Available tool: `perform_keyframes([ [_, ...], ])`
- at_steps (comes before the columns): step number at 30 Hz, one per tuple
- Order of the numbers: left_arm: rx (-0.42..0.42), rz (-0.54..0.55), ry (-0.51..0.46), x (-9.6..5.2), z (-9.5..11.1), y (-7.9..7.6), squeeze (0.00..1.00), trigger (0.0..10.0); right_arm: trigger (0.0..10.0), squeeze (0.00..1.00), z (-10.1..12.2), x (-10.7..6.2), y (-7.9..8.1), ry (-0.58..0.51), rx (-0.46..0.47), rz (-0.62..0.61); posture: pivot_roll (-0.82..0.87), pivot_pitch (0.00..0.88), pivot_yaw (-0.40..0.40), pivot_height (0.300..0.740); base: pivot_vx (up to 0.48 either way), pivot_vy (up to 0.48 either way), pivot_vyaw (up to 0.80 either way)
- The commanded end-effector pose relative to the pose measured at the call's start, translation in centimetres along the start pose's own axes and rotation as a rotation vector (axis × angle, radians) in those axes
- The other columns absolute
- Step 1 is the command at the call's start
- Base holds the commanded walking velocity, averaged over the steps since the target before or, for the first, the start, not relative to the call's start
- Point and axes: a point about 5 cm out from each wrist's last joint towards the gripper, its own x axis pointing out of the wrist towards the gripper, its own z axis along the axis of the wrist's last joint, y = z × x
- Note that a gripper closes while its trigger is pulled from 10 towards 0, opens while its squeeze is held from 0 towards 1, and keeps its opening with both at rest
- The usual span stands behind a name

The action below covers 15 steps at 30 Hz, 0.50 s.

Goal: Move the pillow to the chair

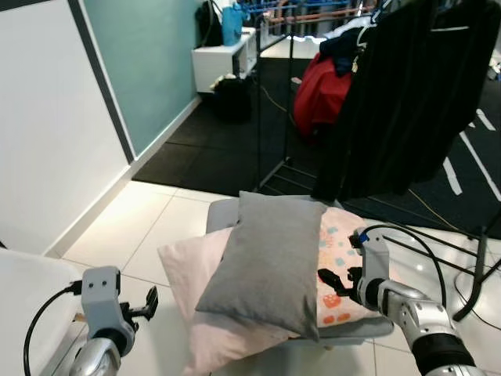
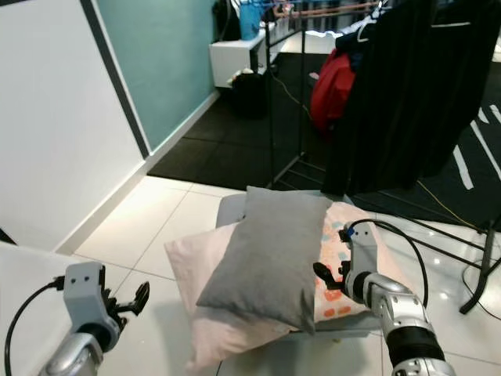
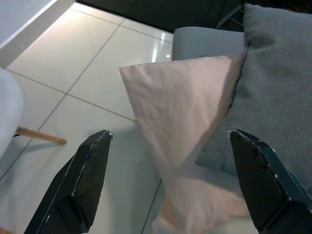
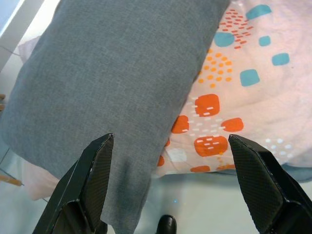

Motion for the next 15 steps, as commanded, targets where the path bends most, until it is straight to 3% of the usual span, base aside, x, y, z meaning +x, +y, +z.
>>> perform_keyframes([
  [1,0.017,0.03,0.04,-0.2,-0.7,0.9,0.0,10.0,10.0,0.0,-0.3,0.3,0.5,-0.001,0.016,0.018,-0.16,0.073,0.016,0.74,0.0,0.0,0.0],
  [10,0.01,0.039,0.039,-0.2,-0.8,0.8,0.0,10.0,10.0,0.0,0.8,0.5,1.2,-0.049,0.046,0.074,-0.17,0.079,0.006,0.74,0.0,0.0,0.0],
  [15,0.041,0.024,-0.004,-0.1,0.2,0.2,0.0,10.0,10.0,0.0,1.3,0.5,1.2,-0.088,0.087,0.087,-0.19,0.085,0.001,0.74,0.0,0.0,0.0],
])
